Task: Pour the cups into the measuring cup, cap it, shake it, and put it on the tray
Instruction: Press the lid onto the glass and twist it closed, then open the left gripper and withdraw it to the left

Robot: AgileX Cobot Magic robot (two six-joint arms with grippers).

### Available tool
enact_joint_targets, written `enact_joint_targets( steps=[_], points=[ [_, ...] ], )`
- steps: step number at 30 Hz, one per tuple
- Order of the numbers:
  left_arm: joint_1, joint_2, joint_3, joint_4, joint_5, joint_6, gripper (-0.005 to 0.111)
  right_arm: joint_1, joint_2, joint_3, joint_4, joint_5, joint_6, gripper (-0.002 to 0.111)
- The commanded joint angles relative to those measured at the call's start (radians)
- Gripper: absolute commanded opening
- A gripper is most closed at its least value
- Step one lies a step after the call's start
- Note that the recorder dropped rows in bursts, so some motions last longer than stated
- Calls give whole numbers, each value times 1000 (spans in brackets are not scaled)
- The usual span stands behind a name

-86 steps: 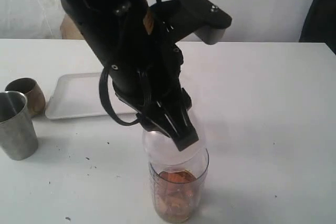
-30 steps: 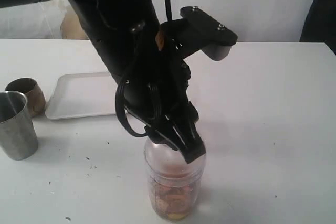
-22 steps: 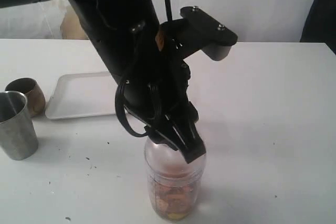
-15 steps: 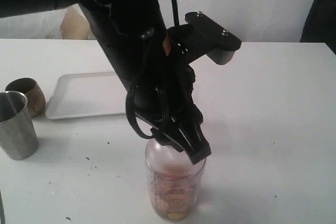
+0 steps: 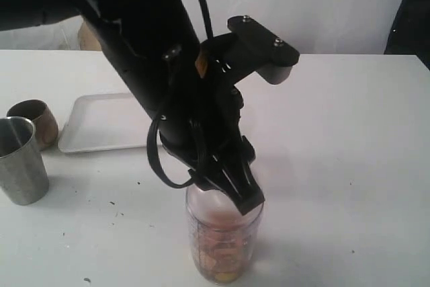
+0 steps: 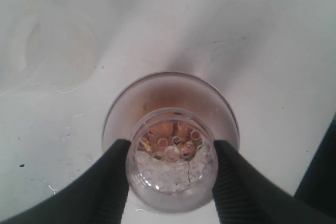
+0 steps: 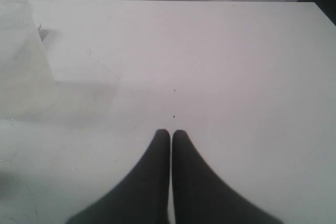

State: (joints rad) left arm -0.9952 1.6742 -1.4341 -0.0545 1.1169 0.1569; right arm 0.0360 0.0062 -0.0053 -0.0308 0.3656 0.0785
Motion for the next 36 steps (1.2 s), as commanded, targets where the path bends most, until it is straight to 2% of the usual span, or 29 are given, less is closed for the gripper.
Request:
enact_joint_targets(
  steps=[1, 7, 9, 16, 19, 36],
  points=[
    [-6, 64, 112, -45, 74, -3, 0, 3, -6, 5, -5, -15, 4, 1],
    [-6, 64, 129, -48, 73, -6, 3, 3, -6, 5, -5, -15, 4, 1],
    [-6, 62, 129, -54, 73, -6, 11, 3, -6, 5, -5, -15, 4, 1],
    [-6, 58, 69, -55, 100, -28, 58, 3, -6, 5, -5, -15, 4, 1],
    [-6, 58, 24, -53, 104, -28, 68, 3, -6, 5, -5, -15, 4, 1],
    [-6, 58, -165, -13, 104, -55, 89, 3, -6, 5, -5, -15, 4, 1]
  ],
)
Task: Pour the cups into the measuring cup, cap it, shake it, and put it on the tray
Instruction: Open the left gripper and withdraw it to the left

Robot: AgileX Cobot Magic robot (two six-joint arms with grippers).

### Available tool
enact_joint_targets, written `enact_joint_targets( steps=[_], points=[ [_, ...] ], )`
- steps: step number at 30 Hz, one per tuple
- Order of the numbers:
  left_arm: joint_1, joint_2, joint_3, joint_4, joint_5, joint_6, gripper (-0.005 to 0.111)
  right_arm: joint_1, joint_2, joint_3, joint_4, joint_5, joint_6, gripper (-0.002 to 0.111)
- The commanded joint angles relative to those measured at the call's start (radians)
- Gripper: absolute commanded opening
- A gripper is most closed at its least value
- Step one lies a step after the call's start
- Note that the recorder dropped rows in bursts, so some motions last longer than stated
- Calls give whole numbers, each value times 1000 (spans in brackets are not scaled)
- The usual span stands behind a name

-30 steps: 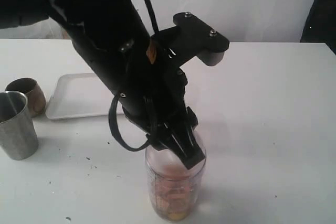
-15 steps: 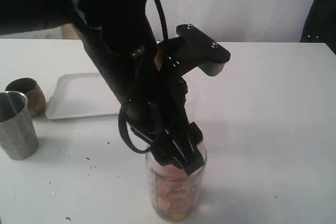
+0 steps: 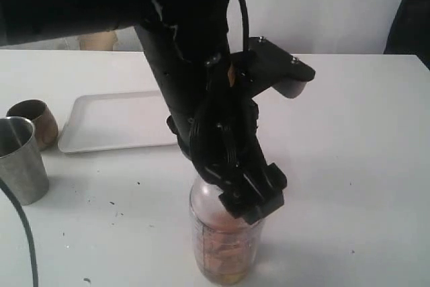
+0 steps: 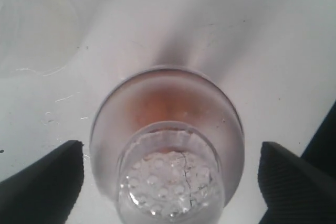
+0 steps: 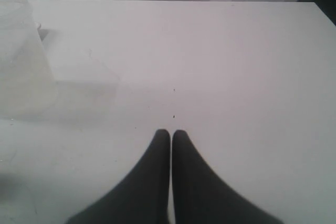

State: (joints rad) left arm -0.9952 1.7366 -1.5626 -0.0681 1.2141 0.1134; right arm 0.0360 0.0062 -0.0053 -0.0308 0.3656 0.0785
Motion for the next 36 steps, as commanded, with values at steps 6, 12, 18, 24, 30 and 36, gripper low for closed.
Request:
enact_joint_targets(
  steps=[6, 12, 18, 24, 30, 36],
  points=[
    [-6, -20, -75, 6, 7, -12, 92, 3, -6, 5, -5, -15, 4, 1],
    [-6, -107, -80, 68, 7, -53, 90, 3, -6, 5, -5, -15, 4, 1],
    [-4, -240, 0, 137, -8, -113, 54, 3, -6, 5, -5, -15, 4, 1],
    [92, -433, 229, 170, -185, -207, 1, 3, -6, 5, -5, -15, 4, 1],
    [409, -809, 631, 107, -574, -326, 0, 3, -6, 5, -5, -15, 4, 1],
    [595, -1107, 990, 107, -854, -463, 0, 3, -6, 5, -5, -15, 4, 1]
  ],
)
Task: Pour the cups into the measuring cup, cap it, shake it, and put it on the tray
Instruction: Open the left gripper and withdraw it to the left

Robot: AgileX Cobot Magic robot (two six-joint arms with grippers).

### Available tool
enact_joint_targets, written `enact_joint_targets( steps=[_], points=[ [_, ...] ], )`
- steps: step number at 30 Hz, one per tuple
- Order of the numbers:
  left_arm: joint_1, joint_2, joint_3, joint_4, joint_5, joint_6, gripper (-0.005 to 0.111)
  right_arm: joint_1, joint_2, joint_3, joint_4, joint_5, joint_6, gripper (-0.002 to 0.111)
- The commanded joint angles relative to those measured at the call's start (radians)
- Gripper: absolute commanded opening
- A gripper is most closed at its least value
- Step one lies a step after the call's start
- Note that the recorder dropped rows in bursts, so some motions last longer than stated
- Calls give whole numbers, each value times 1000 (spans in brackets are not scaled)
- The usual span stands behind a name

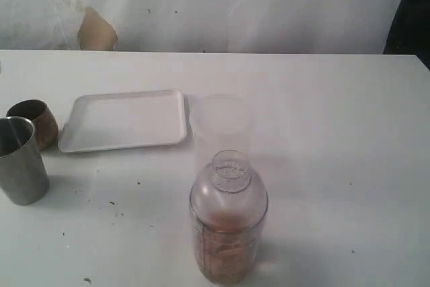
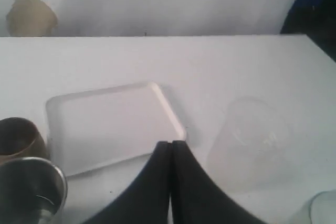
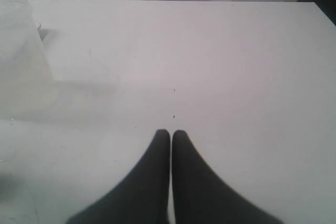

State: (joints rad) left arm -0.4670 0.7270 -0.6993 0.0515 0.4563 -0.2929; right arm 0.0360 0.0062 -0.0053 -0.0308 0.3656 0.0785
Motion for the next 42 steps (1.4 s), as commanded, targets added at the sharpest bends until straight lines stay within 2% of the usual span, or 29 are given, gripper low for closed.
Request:
enact_joint_targets(
  steps=[1, 3, 6, 10, 13, 18, 25, 26, 29, 33, 35, 36, 38, 39, 42],
  points=[
    [114, -150, 199, -13, -126, -96, 0, 3, -6, 5, -5, -15, 4, 1],
    [176, -222, 299, -13, -185, -153, 0, 3, -6, 5, -5, -15, 4, 1],
    [224, -360, 442, -13, -288, -194, 0, 3, -6, 5, -5, -15, 4, 1],
    [247, -585, 554, -13, -310, -194, 0, 20, -6, 5, -5, -15, 4, 1],
    [247, -726, 570, 6, -322, -194, 0, 22, -6, 5, -5, -15, 4, 1],
    [247, -727, 586, 22, -349, -177, 0, 23, -6, 5, -5, -15, 4, 1],
    [247, -727, 699, 93, -486, -174, 0, 23, -6, 5, -5, -15, 4, 1],
    [247, -727, 699, 140, -404, -155, 0, 23, -6, 5, -15, -26, 4, 1],
    [247, -727, 699, 144, -375, -151, 0, 23, -6, 5, -17, -82, 4, 1],
    [247, -727, 699, 239, -345, -187, 0, 23, -6, 5, 1, -311, 20, 1],
    [247, -727, 699, 274, -336, -220, 0, 23, -6, 5, 216, -482, 361, 1],
    [247, -727, 699, 284, -336, -233, 0, 23, -6, 5, 218, -482, 420, 1],
    [247, -727, 699, 286, -335, -235, 0, 23, -6, 5, 145, -473, 417, 1],
    [247, -727, 699, 286, -335, -239, 0, 23, -6, 5, 47, -460, 385, 1],
    [247, -727, 699, 286, -335, -250, 0, 34, 59, 5, -5, -475, 433, 1]
  ],
)
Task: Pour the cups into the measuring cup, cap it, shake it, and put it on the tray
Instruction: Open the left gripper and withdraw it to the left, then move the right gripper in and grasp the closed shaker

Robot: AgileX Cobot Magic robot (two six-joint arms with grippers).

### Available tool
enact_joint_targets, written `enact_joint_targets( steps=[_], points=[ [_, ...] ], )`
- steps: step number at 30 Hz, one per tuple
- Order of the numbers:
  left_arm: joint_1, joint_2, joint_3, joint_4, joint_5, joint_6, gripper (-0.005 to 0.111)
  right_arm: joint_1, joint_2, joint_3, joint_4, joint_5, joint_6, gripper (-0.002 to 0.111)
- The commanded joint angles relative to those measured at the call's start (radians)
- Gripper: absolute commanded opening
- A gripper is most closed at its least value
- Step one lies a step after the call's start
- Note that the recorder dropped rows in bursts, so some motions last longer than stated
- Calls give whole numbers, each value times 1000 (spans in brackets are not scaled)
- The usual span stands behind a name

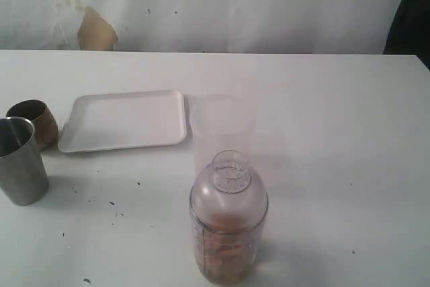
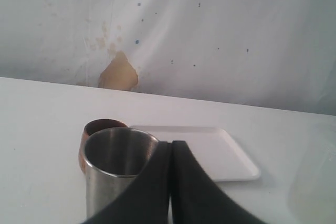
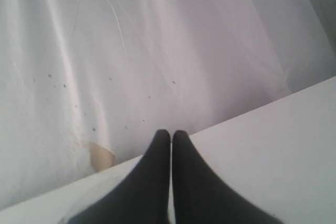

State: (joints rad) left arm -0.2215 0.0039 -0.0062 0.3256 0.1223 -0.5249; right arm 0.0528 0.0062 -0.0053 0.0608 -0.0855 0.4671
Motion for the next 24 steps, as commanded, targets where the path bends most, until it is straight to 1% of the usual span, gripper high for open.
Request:
enact_joint_targets(
  steps=[1, 2, 3, 5, 6, 7, 8, 11, 13, 15, 17, 20, 22, 24],
  points=[
    [1, -4, 6, 11, -1, -18, 0, 30, 88, 5, -133, -40, 59, 1],
    [1, -4, 6, 11, -1, -20, 0, 67, 146, 5, -256, -88, 100, 1],
    [1, -4, 6, 11, -1, -20, 0, 85, 185, 5, -324, -119, 151, 1],
    [1, -4, 6, 11, -1, -20, 0, 126, 277, 5, -540, -221, 239, 1],
    [1, -4, 6, 11, -1, -20, 0, 136, 321, 5, -642, -265, 259, 1],
    [1, -4, 6, 11, -1, -20, 0, 143, 378, 5, -704, -310, 263, 1],
    [1, -4, 6, 11, -1, -20, 0, 146, 438, 5, -735, -340, 263, 1],
    [1, -4, 6, 11, -1, -20, 0, 146, 611, 5, -740, -412, 254, 1],
    [1, -4, 6, 11, -1, -22, 0, 146, 733, 5, -761, -527, 229, 1],
    [1, -4, 6, 11, -1, -24, 0, 146, 843, 5, -850, -637, 216, 1],
    [1, -4, 6, 11, -1, -24, 0, 146, 934, 5, -928, -681, 209, 3],
    [1, -4, 6, 11, -1, -24, 0, 146, 1052, 5, -965, -683, 207, 14],
    [1, -4, 6, 11, -1, -24, 0, 146, 1114, 5, -967, -711, 192, 25],
    [1, -4, 6, 11, -1, -24, 0, 146, 1175, 5, -964, -774, 133, 41]
  ],
)
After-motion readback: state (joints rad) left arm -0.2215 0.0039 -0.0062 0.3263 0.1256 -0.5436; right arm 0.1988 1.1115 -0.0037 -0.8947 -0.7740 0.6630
